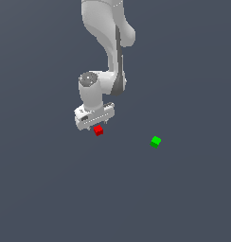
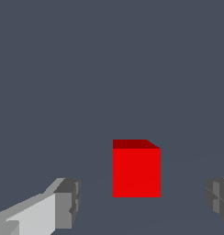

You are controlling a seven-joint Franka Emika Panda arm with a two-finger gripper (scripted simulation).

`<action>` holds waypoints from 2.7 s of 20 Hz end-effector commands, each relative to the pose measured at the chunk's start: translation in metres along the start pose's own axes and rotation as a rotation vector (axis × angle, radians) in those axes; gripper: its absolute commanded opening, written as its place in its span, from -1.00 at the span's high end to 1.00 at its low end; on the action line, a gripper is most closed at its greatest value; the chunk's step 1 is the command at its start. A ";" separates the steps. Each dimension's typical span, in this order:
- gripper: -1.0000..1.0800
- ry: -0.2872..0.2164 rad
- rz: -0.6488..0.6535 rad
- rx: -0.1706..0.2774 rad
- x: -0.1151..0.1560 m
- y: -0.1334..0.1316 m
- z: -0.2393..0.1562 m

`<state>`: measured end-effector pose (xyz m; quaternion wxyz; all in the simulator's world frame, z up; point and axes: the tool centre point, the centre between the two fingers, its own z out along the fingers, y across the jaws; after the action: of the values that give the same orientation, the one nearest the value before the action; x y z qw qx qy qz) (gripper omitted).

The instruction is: Stack the red cube on top of the green cube.

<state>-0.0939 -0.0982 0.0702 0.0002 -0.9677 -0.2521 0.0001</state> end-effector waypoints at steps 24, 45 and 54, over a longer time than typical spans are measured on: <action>1.00 0.000 -0.002 0.000 0.000 0.000 0.050; 1.00 0.000 -0.002 -0.001 -0.001 0.000 0.013; 1.00 0.000 -0.002 -0.001 -0.001 0.000 -0.039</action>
<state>-0.0946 -0.0985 0.1017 -0.0003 -0.9674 -0.2532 -0.0002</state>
